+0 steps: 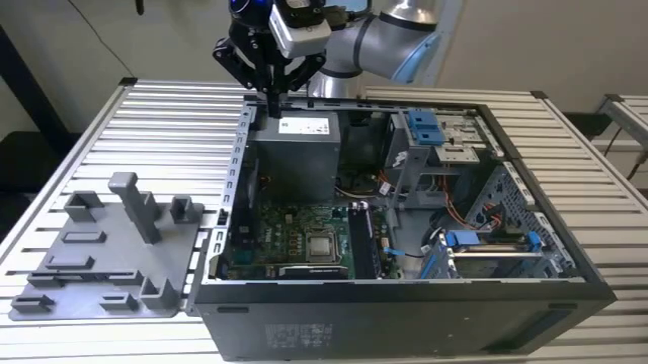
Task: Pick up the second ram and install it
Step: 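Reach for the second ram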
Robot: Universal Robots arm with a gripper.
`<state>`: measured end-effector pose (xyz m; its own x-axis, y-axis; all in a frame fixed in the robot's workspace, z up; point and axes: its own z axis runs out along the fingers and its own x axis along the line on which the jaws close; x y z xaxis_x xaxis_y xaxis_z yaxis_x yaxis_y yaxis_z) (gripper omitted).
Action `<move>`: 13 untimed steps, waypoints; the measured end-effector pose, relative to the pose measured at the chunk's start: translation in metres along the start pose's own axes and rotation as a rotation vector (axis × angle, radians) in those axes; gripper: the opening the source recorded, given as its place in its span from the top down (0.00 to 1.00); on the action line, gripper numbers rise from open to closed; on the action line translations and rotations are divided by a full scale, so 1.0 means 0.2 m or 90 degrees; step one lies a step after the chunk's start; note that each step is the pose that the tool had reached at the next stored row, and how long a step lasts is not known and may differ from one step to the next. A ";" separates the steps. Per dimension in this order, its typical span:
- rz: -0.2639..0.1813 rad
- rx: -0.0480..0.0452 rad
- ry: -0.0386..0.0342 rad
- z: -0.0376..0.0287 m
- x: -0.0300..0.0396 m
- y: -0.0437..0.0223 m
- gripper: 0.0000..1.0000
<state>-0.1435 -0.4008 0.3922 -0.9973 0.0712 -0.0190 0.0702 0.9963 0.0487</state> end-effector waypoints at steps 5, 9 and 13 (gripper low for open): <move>0.000 0.0000 0.0000 -0.001 0.023 -0.005 0.89; 0.000 0.0000 0.0000 -0.001 0.038 -0.008 0.89; 0.000 0.0001 0.0000 -0.002 0.060 -0.013 0.89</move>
<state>-0.1557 -0.4026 0.3921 -0.9973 0.0712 -0.0190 0.0702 0.9963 0.0487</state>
